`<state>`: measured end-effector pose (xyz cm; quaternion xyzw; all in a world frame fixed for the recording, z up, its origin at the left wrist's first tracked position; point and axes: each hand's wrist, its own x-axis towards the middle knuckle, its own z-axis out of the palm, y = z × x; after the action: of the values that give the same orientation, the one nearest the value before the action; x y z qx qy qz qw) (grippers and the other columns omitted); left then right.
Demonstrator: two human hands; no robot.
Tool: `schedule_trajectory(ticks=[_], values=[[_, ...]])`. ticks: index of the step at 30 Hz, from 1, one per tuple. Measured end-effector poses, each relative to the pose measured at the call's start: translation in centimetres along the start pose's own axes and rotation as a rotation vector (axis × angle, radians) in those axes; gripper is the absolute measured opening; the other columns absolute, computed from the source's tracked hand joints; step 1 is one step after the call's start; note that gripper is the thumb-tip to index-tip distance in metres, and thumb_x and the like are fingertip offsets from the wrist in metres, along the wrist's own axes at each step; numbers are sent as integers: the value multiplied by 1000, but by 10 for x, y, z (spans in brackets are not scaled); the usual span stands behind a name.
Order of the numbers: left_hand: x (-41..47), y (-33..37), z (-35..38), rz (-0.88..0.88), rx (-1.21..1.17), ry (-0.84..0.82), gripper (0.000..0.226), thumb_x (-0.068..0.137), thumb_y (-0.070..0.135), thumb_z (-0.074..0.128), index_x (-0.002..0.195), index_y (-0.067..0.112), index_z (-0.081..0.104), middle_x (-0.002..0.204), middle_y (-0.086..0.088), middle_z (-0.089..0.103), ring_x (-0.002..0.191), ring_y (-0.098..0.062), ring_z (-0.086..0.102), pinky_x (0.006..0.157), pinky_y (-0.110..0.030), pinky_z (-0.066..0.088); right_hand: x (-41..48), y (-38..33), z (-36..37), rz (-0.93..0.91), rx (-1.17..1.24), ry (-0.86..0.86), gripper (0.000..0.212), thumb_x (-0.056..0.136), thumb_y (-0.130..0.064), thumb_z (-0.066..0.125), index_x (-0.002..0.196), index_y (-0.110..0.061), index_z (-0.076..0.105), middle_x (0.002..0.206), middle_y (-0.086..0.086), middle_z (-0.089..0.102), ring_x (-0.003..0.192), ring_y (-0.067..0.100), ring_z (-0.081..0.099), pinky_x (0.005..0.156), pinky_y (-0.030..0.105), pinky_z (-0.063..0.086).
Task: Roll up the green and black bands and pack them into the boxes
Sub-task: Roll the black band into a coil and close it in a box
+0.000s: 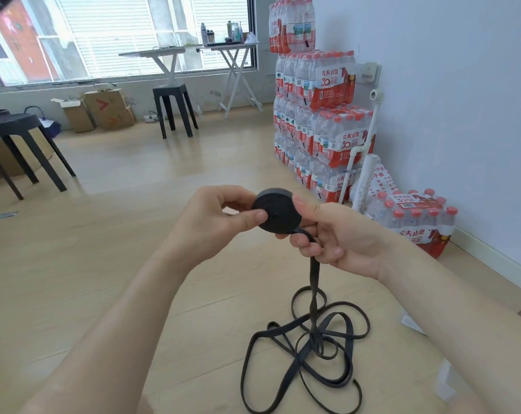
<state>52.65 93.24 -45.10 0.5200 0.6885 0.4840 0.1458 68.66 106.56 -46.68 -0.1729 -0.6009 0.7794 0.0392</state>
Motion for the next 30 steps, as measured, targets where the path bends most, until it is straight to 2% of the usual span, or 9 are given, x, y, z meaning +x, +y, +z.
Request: schedule_trajectory(ticks=[3,6,12,15,18,22,25,27,30], values=[[-2,-3,4,-92,-367,-39,27,69,27,73,90,11,74,91,-10,73,86,-18,66,82,-32,54,-1,-2,-5,-84,229,-170,70,73,-57,70,110,3,66,71,1,50,58,7,45,36,12,27],[-2,-1,10,-103,-545,-101,23,67,25,70,87,15,76,87,-5,74,85,-14,68,77,-27,54,-1,-3,-5,-126,293,-291,63,74,-52,73,114,-4,68,75,1,51,62,7,47,39,12,29],[-1,3,21,-7,-516,-1,20,75,19,71,93,9,74,93,-13,74,90,-26,69,85,-36,55,-2,-1,-8,-166,309,-353,56,79,-45,71,124,-13,63,83,6,58,70,12,55,43,12,39],[-2,8,17,51,-269,84,10,80,10,71,89,10,73,87,-10,74,87,-24,68,83,-38,55,-9,-4,-11,-176,120,-242,52,77,-45,73,119,-15,67,106,15,69,95,26,68,54,19,51],[0,11,6,50,-25,130,18,78,3,72,78,21,72,81,0,73,79,-17,67,81,-37,55,-14,-11,-16,-185,-133,-44,42,82,-30,66,122,-19,64,123,11,65,112,26,62,69,27,53],[0,9,5,150,460,37,8,76,13,76,81,19,76,78,1,69,77,-23,61,74,-40,49,-20,-21,-6,-253,-542,169,30,79,-16,72,107,-24,68,100,1,71,73,8,59,59,23,43],[0,9,15,186,674,-84,8,80,22,71,87,22,75,83,1,68,82,-26,59,73,-42,47,-16,-18,12,-322,-978,340,24,80,-32,75,103,-30,68,88,-7,68,59,3,58,60,27,49],[1,8,18,176,706,-95,9,81,24,70,89,23,74,83,1,68,83,-25,59,74,-41,47,-11,-13,18,-383,-1286,438,20,81,-40,70,99,-32,69,86,-10,67,65,3,57,68,35,52],[0,6,19,79,498,-29,6,80,19,73,84,23,75,78,3,70,79,-20,62,74,-36,50,-9,-12,16,-439,-1282,503,11,83,-33,68,90,-26,71,82,-6,67,68,5,55,71,37,51]])
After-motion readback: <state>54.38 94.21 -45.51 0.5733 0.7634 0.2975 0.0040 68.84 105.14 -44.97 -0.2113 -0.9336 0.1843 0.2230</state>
